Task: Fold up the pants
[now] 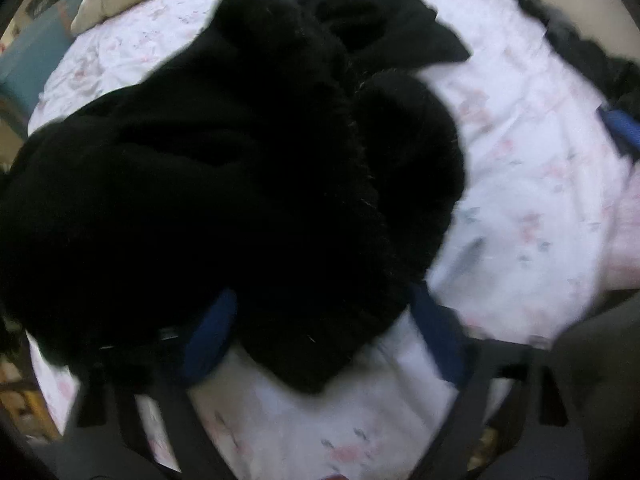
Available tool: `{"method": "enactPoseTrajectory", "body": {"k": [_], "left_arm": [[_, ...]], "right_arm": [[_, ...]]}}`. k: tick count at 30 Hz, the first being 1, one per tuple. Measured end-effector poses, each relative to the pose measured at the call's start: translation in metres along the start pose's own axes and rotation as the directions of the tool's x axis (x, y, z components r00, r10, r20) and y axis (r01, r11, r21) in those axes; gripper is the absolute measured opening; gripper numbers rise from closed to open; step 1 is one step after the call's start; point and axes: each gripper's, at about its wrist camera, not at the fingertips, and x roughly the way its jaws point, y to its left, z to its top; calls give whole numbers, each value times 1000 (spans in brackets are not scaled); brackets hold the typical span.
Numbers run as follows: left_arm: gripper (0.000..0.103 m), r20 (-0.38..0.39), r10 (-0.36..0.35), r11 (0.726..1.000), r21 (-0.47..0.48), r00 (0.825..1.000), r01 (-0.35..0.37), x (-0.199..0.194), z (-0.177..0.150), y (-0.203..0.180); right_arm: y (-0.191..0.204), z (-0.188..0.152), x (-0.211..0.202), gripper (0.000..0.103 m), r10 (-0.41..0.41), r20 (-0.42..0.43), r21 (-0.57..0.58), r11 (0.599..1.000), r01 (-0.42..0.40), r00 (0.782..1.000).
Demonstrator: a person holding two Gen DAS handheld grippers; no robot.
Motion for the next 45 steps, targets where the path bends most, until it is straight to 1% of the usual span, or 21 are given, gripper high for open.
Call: {"method": "enactPoseTrajectory", "body": {"k": [1, 2, 3, 4, 6, 9, 13, 14, 16, 19, 23, 30, 33, 35, 36, 37, 38, 39, 41, 43, 45], "left_arm": [[47, -6, 23, 1000, 16, 1000, -23, 5, 4, 0], [33, -11, 23, 1000, 17, 1000, -23, 5, 7, 3], [16, -22, 3, 1000, 14, 1000, -3, 2, 11, 7], [10, -14, -12, 1000, 11, 1000, 13, -4, 13, 10], [7, 37, -60, 998, 23, 997, 59, -34, 17, 19], [7, 150, -111, 994, 18, 982, 110, -96, 24, 40], [7, 309, -88, 994, -34, 947, 103, -169, 36, 86], [7, 332, -79, 992, -65, 940, 107, -182, 40, 102], [7, 347, -57, 992, -87, 936, 93, -195, 43, 125], [7, 356, -25, 988, -134, 934, 78, -200, 38, 160], [7, 352, -24, 980, -178, 936, 92, -184, 30, 189], [7, 365, -52, 976, -179, 929, 125, -145, 18, 207], [7, 374, -72, 966, -204, 925, 158, -146, 20, 217], [7, 374, -78, 961, -218, 924, 169, -148, 19, 225], [7, 370, -78, 958, -228, 926, 172, -147, 17, 227], [7, 367, -80, 956, -234, 927, 175, -148, 17, 228], [7, 364, -88, 952, -242, 927, 185, -149, 16, 231], [7, 364, -95, 950, -244, 927, 194, -151, 14, 232], [7, 372, -109, 949, -237, 922, 208, -166, 9, 234], [7, 400, -143, 946, -214, 905, 244, -189, 8, 238], [7, 440, -132, 952, -193, 889, 237, -210, 13, 244]], "right_arm": [[0, 0, 2, 93, 2, -10, 3, 1000, -2, 1000], [1, -1, 2, 93, 4, -16, 0, 1000, -4, 1000], [2, -1, 3, 93, 5, -17, -4, 1000, -5, 1000], [4, -1, 3, 93, 3, -17, -9, 1000, -4, 1000], [7, -3, 5, 93, -2, -24, -23, 1000, 1, 1000], [7, -5, 10, 93, -10, -41, -25, 1000, 9, 999], [12, -10, 21, 93, -24, -73, -41, 999, 21, 997], [14, -11, 24, 93, -29, -79, -51, 998, 25, 996], [21, -16, 33, 93, -48, -102, -87, 995, 39, 994], [29, -26, 56, 93, -105, -175, -164, 984, 76, 979], [37, -45, 89, 93, -199, -259, -276, 953, 125, 945], [47, -71, 135, 93, -204, -369, -326, 942, 80, 907], [36, -79, 164, 93, -301, -382, -347, 923, 166, 874], [28, -81, 173, 81, -348, -367, -346, 912, 220, 863], [27, -81, 174, 67, -385, -334, -365, 894, 259, 860], [28, -81, 174, 40, -400, -318, -380, 884, 271, 860], [31, -81, 172, 25, -373, -324, -383, 892, 240, 869], [37, -79, 167, 24, -330, -332, -379, 904, 196, 884], [62, -74, 142, 15, -261, -261, -420, 897, 134, 929], [94, -67, 109, 12, -174, -189, -473, 879, 66, 966], [126, -56, 81, 11, -102, -118, -521, 853, 25, 988]]}}
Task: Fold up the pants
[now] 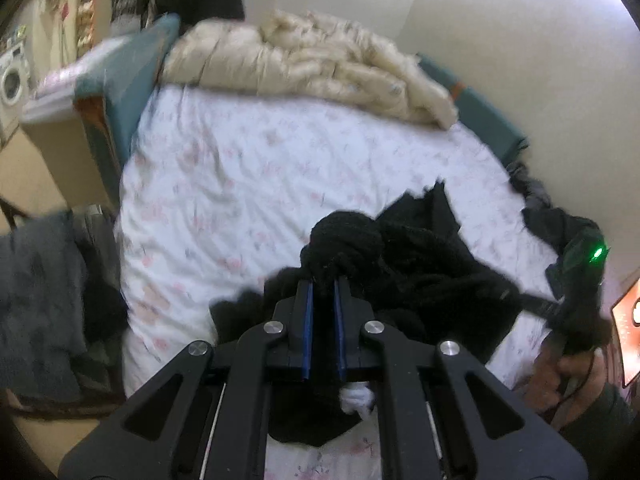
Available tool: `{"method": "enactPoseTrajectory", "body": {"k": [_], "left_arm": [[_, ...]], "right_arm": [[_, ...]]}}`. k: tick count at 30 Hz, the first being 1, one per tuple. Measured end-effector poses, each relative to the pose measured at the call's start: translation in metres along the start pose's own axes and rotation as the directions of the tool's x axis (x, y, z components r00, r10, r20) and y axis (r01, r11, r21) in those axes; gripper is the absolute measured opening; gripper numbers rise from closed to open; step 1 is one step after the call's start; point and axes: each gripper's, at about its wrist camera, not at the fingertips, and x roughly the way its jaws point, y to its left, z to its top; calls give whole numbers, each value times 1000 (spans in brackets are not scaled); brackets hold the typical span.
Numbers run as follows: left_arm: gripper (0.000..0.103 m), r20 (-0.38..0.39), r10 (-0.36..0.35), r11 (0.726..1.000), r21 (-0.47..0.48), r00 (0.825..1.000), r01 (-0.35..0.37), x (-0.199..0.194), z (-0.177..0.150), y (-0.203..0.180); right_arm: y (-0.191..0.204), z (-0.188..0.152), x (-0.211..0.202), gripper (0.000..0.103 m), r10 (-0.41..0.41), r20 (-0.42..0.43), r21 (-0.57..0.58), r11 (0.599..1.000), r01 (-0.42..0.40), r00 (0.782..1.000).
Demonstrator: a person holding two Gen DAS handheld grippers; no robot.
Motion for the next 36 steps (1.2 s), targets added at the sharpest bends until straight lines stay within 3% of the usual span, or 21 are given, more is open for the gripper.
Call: {"method": "enactPoseTrajectory", "body": {"k": [4, 6, 10, 13, 16, 17, 18, 19, 20, 21, 22, 24, 26, 29, 32, 34, 36], "left_arm": [[7, 21, 47, 999, 8, 999, -47, 6, 53, 16], [7, 31, 67, 998, 1, 997, -67, 27, 95, 28], [7, 44, 196, 980, 13, 980, -197, 82, 182, 51], [7, 88, 345, 934, 65, 935, -351, 129, 266, 65], [9, 221, 389, 917, -3, 894, -399, 138, 333, 77], [11, 256, 397, 913, -9, 882, -408, 140, 343, 78], [12, 269, 390, 914, 1, 880, -406, 148, 353, 78], [31, 239, 385, 917, 5, 891, -398, 159, 358, 80], [50, 174, 379, 923, 3, 909, -385, 175, 359, 84], [85, 110, 378, 925, 1, 919, -381, 192, 353, 88], [89, 108, 384, 922, 8, 917, -387, 200, 344, 89], [89, 122, 377, 919, 73, 918, -387, 220, 316, 86], [89, 69, 375, 919, 101, 925, -380, 240, 295, 89], [89, -11, 350, 935, 70, 937, -348, 257, 261, 90], [89, -80, 297, 954, 1, 951, -298, 255, 215, 90], [89, -107, 261, 960, -73, 959, -269, 236, 178, 88], [89, -134, 253, 952, -141, 958, -271, 211, 139, 87]], "right_arm": [[32, 66, -21, 11, 68, 86, -49, 997, -64, 994], [49, 112, -4, 11, 48, 96, -98, 994, -38, 994], [72, 203, 46, 10, -32, 112, -133, 990, 47, 993], [97, 285, 87, 10, -163, 184, -179, 964, 196, 969], [125, 357, 89, 13, -214, 380, -169, 941, 295, 900], [134, 374, 88, 16, -198, 442, -168, 940, 298, 875], [140, 383, 89, 34, -187, 462, -176, 939, 296, 867], [147, 393, 98, 74, -173, 433, -209, 935, 285, 885], [150, 398, 109, 90, -164, 398, -242, 930, 276, 903], [154, 398, 122, 96, -167, 360, -293, 914, 281, 918], [156, 388, 133, 96, -188, 355, -343, 885, 315, 916], [150, 372, 148, 96, -188, 336, -406, 855, 322, 923], [135, 351, 167, 96, -228, 291, -445, 828, 342, 929], [102, 320, 188, 96, -273, 193, -458, 824, 333, 942], [63, 289, 202, 96, -286, 58, -419, 863, 283, 957], [37, 264, 212, 96, -249, -67, -363, 908, 209, 966], [21, 224, 218, 96, -213, -173, -320, 935, 149, 962]]}}
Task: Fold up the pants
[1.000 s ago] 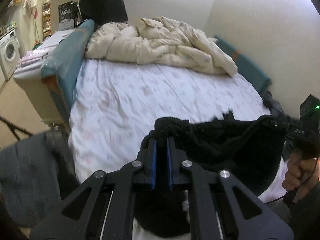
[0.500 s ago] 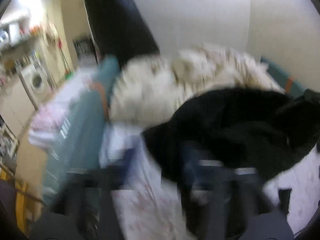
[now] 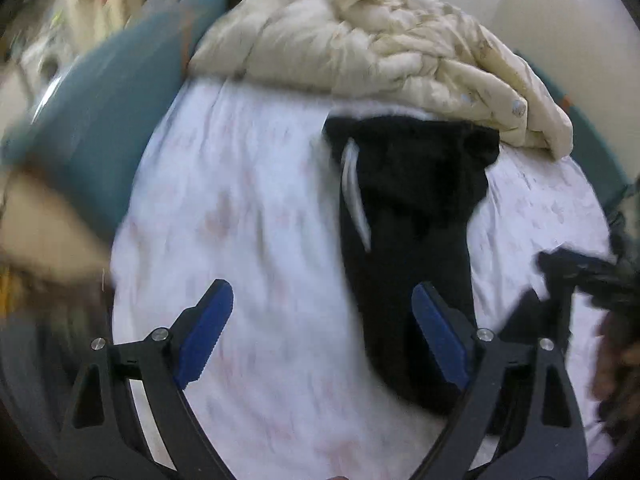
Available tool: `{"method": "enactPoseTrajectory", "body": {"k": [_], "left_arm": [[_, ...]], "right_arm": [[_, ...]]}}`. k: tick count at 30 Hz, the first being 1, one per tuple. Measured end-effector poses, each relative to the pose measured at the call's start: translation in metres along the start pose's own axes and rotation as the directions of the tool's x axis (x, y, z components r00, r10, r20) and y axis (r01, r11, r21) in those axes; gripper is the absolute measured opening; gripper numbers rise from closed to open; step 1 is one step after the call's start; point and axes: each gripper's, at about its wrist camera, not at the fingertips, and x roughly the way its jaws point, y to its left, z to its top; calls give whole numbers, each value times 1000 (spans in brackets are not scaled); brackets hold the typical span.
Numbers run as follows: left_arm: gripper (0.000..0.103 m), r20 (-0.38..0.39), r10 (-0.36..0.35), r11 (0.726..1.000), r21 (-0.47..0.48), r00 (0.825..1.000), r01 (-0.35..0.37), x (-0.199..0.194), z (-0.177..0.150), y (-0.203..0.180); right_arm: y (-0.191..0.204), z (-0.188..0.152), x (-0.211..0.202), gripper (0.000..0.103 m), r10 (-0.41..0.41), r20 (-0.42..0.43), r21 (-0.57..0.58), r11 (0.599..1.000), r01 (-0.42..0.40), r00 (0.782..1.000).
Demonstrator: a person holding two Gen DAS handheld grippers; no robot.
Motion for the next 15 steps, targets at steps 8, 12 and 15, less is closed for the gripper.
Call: {"method": "enactPoseTrajectory", "body": {"k": [8, 12, 15], "left_arm": [[89, -14, 59, 979, -197, 998, -61, -86, -121, 44], [89, 33, 111, 987, -120, 993, -106, -92, -146, 40], [89, 101, 129, 987, -106, 986, -118, -82, -157, 40]], "right_arm": [[60, -95, 8, 96, 54, -39, -72, 996, -57, 998], [91, -117, 10, 74, -77, -18, -207, 976, 72, 997], [95, -128, 21, 52, -131, -55, -254, 961, 113, 990]]}}
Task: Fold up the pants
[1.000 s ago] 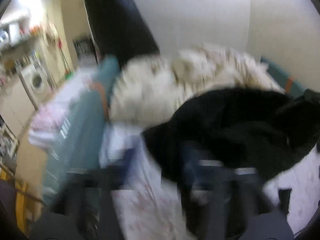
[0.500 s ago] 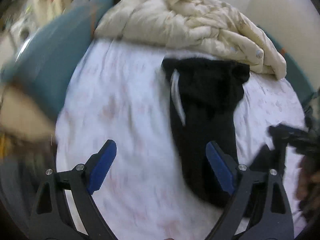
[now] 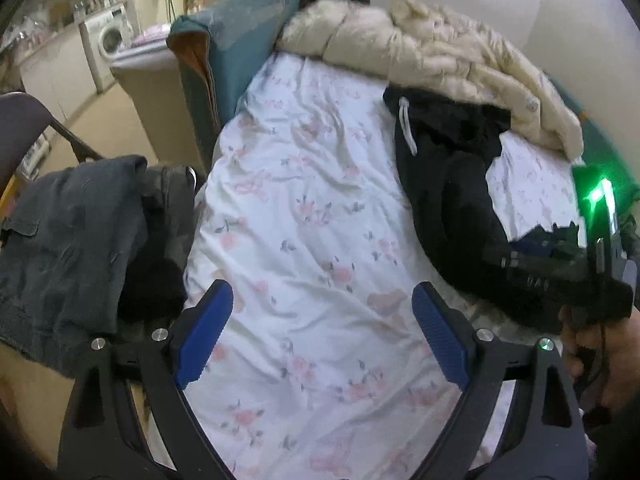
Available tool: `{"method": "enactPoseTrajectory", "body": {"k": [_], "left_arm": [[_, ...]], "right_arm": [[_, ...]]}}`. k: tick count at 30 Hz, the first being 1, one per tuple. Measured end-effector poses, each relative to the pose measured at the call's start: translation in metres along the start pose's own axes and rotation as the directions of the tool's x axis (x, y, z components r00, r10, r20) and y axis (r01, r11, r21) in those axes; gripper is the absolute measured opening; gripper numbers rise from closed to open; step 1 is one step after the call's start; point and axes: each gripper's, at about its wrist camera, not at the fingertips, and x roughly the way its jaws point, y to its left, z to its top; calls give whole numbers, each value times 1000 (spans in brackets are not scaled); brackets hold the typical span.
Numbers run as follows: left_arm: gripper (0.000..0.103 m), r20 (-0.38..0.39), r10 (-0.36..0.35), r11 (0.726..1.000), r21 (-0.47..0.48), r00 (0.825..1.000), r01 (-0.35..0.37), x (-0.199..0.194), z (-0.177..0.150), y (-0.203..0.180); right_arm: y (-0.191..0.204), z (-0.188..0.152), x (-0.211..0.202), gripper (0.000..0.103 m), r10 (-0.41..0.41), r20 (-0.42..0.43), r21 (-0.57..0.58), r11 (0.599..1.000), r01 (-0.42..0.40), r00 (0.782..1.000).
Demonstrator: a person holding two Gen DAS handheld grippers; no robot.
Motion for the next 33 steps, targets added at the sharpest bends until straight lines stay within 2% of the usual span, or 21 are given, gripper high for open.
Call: {"method": "enactPoseTrajectory", "body": {"k": [1, 2, 3, 4, 5, 7, 10, 13, 16, 19, 21, 22, 23, 24, 25, 26, 27, 28, 29, 32, 33], "left_arm": [[89, -37, 54, 998, -40, 998, -55, 7, 1, -2], [89, -63, 17, 996, -81, 998, -22, 9, 4, -3], [89, -53, -71, 994, -83, 996, 66, 7, 4, -3], [89, -40, -109, 993, -54, 993, 107, 4, 5, -8], [89, -24, -59, 998, -4, 998, 59, 2, 5, -15], [89, -7, -23, 999, 45, 1000, 23, 1, 2, -24], [89, -81, -92, 995, 20, 992, 94, 11, -3, -25], [89, -144, -161, 987, -48, 976, 156, 15, -10, -22], [89, -143, -145, 989, -26, 979, 143, 16, -12, -26], [89, -140, -125, 992, -21, 982, 123, 18, -12, -27], [89, -155, -122, 992, -30, 980, 119, 22, -14, -26], [89, -165, -121, 993, -34, 979, 117, 25, -15, -26], [89, -172, -119, 993, -35, 978, 115, 27, -16, -25], [89, -178, -117, 993, -34, 977, 113, 28, -17, -26], [89, -182, -112, 994, -26, 977, 109, 31, -18, -28], [89, -184, -108, 994, -20, 977, 106, 32, -18, -29], [89, -185, -102, 995, -13, 977, 101, 33, -18, -30], [89, -186, -99, 995, -10, 977, 99, 34, -18, -30], [89, -189, -100, 995, -12, 977, 100, 34, -18, -31], [89, -198, -110, 994, -17, 974, 109, 35, -19, -32], [89, -203, -112, 994, -16, 973, 111, 35, -20, -32]], "right_arm": [[3, -4, 6, 52, -12, -11, -19, 1000, 12, 1000], [4, -7, 10, 52, -34, -18, -33, 999, 33, 999], [5, -9, 14, 47, -63, -26, -50, 997, 61, 998], [6, -10, 19, 23, -82, -29, -66, 995, 80, 996], [5, -11, 21, 9, -96, -23, -77, 993, 94, 995], [-1, -10, 8, 4, -77, 26, -70, 994, 79, 997], [-26, -5, -28, 3, -41, 105, -30, 999, 44, 994], [-70, 3, -65, 1, -83, 185, 53, 996, 75, 979], [-135, 17, -108, 1, -231, 273, 163, 968, 191, 934], [-192, 32, -137, 1, -382, 292, 278, 911, 304, 877], [-233, 41, -149, 1, -528, 266, 365, 830, 422, 807], [-259, 44, -147, 1, -617, 205, 416, 758, 503, 760], [-278, 44, -142, 1, -661, 144, 448, 707, 547, 736], [-297, 43, -132, 2, -677, 71, 469, 671, 575, 732], [-315, 41, -117, 2, -653, -14, 471, 664, 581, 757], [-330, 36, -100, 2, -596, -84, 475, 680, 558, 798], [-338, 30, -90, 3, -531, -100, 491, 709, 506, 841], [-339, 26, -84, 4, -497, -99, 495, 727, 476, 862], [-335, 22, -79, 5, -492, -100, 488, 733, 473, 865], [-315, 15, -75, 15, -533, -73, 437, 742, 508, 843], [-306, 12, -78, 24, -533, -56, 436, 747, 501, 844]]}}
